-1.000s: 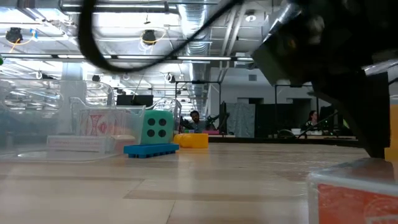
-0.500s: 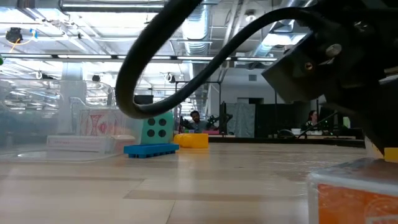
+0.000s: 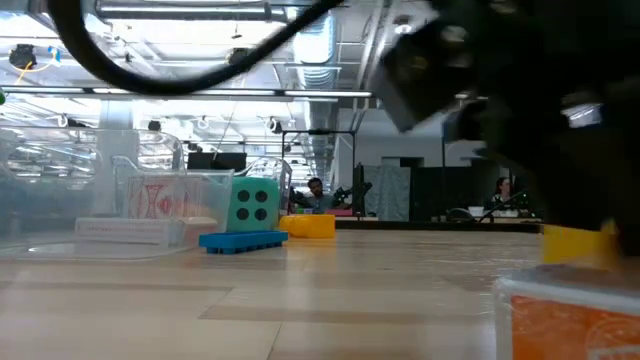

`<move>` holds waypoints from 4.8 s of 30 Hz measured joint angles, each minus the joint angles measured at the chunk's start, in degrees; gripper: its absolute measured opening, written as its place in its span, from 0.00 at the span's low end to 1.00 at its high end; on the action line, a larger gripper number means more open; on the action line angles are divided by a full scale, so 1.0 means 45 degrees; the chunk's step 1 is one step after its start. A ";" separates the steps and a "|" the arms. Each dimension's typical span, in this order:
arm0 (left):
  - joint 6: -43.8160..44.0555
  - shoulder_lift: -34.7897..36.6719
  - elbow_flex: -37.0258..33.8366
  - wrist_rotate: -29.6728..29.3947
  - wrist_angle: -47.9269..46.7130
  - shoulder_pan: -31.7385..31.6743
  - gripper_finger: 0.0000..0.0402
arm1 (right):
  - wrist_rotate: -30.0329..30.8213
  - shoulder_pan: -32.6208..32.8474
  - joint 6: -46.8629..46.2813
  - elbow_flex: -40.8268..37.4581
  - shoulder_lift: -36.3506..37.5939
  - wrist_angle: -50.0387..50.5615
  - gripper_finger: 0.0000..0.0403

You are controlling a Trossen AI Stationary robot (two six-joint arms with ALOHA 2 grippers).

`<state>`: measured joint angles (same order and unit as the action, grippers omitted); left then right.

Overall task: Pick & Place Toys
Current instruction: Put the yellow game piece into the bottom right transparent bin, then put the blue game piece into the bottom right transparent bin

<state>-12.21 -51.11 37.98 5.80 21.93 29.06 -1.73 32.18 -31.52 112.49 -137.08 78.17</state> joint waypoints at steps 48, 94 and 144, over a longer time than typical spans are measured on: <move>0.0108 0.0000 0.0000 0.0001 0.0016 0.0005 0.58 | 0.4964 0.4113 -1.0164 -0.4358 0.9183 0.2426 0.31; 0.0107 0.0000 0.0005 0.0003 0.0034 0.0005 0.58 | 0.3030 0.8922 -2.0328 -1.2429 1.2293 -0.2806 0.48; 0.0098 -0.0140 0.0005 -0.0008 0.0666 0.0005 0.58 | 1.4060 0.4060 -0.7855 -0.9894 1.3716 -0.3389 0.48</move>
<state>-11.77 -51.74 38.00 5.77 24.93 29.08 61.53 50.45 -66.87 67.96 -75.35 62.92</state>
